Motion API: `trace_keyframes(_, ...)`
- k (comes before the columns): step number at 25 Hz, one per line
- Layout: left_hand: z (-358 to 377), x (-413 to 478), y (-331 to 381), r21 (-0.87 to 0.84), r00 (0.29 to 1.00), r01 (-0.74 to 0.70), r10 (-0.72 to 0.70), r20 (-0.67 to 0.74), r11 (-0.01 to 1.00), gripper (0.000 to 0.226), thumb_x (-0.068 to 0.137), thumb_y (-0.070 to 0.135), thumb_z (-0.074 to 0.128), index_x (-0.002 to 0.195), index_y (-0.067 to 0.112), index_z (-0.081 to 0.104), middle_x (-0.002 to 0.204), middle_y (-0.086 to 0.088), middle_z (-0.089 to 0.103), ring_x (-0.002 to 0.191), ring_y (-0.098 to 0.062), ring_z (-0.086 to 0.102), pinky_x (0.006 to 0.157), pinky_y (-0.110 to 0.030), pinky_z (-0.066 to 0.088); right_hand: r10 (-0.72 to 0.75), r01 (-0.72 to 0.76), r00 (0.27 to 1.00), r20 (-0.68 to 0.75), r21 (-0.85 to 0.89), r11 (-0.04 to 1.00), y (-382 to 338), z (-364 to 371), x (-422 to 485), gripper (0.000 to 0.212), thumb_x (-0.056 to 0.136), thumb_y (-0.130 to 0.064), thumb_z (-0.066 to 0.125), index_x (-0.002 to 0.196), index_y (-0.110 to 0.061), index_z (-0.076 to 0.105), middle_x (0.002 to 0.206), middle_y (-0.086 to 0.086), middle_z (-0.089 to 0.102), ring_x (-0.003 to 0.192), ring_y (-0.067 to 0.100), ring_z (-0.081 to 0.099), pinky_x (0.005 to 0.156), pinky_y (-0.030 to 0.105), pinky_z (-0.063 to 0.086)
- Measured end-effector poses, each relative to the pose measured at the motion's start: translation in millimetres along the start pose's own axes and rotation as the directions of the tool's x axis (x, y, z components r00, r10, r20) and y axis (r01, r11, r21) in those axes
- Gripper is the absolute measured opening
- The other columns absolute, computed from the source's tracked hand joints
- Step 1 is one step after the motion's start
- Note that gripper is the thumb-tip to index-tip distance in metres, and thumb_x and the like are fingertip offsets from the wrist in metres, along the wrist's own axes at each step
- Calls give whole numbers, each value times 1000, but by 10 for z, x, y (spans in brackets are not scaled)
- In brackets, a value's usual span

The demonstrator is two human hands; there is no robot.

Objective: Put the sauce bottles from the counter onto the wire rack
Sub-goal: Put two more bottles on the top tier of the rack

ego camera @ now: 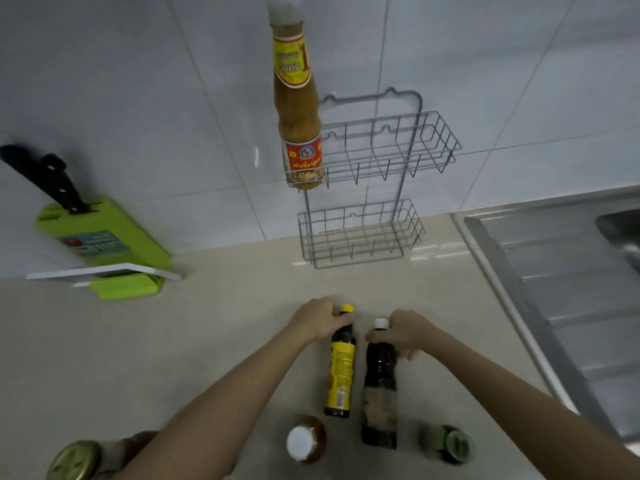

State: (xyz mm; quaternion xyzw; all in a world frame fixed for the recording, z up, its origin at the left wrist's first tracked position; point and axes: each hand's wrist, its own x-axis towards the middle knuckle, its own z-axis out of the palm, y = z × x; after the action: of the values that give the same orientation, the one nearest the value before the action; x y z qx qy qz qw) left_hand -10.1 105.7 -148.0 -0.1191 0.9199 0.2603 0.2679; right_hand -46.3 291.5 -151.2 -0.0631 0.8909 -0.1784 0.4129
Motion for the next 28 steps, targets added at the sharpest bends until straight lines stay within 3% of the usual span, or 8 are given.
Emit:
trace_keyframes(2, 114, 75, 50, -42, 999, 28, -29, -19, 999, 51, 71, 63, 66, 63, 18, 44, 71, -4, 58, 72, -25, 57, 56, -31, 36, 28, -26, 1000, -10, 206, 978, 76, 2, 34, 40, 73, -40, 70, 77, -2, 62, 65, 9, 63, 53, 23, 67, 44, 29, 55)
trace_keyframes(5, 193, 154, 52, -227, 996, 86, -85, 17, 970, 29, 63, 35, 76, 67, 15, 55, 81, -11, 66, 77, -26, 63, 62, -29, 42, 23, 20, 995, -100, 407, 913, 191, 61, 82, 30, 77, -30, 65, 83, -1, 64, 79, 13, 63, 70, 29, 67, 54, 38, 56)
trace_keyframes(8, 81, 116, 29, -574, 989, 118, -44, 140, 810, 8, 75, 9, 64, 67, 8, 66, 76, -14, 67, 61, -16, 62, 55, -19, 49, 28, 54, 990, -139, 556, 830, 218, 29, 111, 25, 81, -30, 59, 81, -5, 63, 80, 13, 61, 72, 28, 62, 61, 37, 51)
trace_keyframes(11, -57, 11, 12, -684, 991, 80, 14, 130, 726, 10, 84, 7, 66, 75, 6, 63, 73, -13, 67, 46, -4, 62, 43, -11, 46, -22, 123, 984, -175, 591, 797, 162, -66, 98, 30, 87, -36, 62, 73, -11, 54, 65, 4, 53, 60, 17, 52, 55, 27, 41)
trace_keyframes(15, -168, -42, -102, -638, 995, 15, 53, 87, 770, 11, 87, 16, 67, 91, 6, 64, 76, -9, 64, 41, 1, 54, 40, -9, 37, -120, 240, 957, -263, 491, 837, 65, -114, 71, 34, 87, -38, 62, 81, -6, 56, 78, 11, 58, 70, 21, 56, 65, 33, 43)
trace_keyframes(18, -258, -53, -151, -547, 997, -6, 48, 64, 837, 13, 86, 14, 65, 74, 14, 60, 67, -4, 54, 47, -8, 43, 43, -19, 30, -126, 276, 938, -323, 478, 834, 12, -157, 6, 39, 84, -39, 66, 103, -6, 56, 99, 13, 64, 92, 27, 64, 79, 41, 52)
trace_keyframes(21, -349, -169, -108, -512, 1000, -4, 9, 8, 859, 11, 80, 9, 60, 86, 17, 57, 80, -4, 65, 54, -9, 43, 45, -23, 27, -173, 352, 905, -388, 457, 817, -60, -232, -140, 37, 85, -40, 64, 105, -11, 53, 103, 12, 68, 94, 25, 65, 84, 44, 55)
trace_keyframes(28, -555, -459, -278, -252, 980, -195, 181, -78, 948, 16, 80, 1, 67, 86, 15, 62, 70, 1, 56, 48, -11, 49, 43, -22, 42, -230, 434, 784, -576, 246, 867, -217, -386, -536, 41, 81, -41, 68, 107, -13, 53, 95, 6, 61, 89, 23, 61, 72, 32, 50)
